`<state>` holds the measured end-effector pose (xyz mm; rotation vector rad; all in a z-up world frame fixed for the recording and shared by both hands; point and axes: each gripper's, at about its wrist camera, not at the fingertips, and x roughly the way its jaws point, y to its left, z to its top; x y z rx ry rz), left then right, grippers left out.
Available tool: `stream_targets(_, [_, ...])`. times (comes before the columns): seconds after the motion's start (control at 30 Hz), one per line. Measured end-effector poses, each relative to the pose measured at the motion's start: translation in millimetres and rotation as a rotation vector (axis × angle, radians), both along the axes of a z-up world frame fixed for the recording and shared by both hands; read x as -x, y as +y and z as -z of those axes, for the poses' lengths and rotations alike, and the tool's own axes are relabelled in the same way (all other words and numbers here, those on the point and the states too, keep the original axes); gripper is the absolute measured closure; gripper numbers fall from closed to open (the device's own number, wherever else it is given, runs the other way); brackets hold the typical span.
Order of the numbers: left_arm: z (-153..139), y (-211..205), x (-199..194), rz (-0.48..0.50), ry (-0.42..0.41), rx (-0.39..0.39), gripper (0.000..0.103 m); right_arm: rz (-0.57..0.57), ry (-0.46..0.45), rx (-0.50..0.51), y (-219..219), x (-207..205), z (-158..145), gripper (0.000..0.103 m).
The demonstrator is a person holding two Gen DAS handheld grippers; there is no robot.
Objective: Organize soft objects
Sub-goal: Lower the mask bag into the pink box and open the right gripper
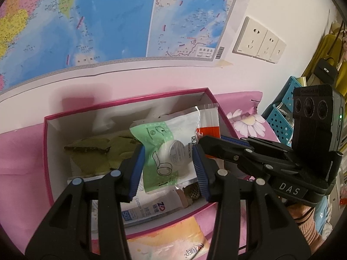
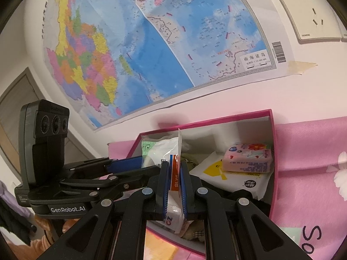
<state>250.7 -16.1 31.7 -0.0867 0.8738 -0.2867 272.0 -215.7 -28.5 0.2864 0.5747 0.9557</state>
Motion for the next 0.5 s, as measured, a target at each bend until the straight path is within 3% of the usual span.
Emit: stream_targets(0.5, [3.0, 1.3, -7.0, -0.013, 0.010, 0.008, 0.056, 0.006, 0.009, 0.005, 2.8, -3.8, 1.5, 0.093])
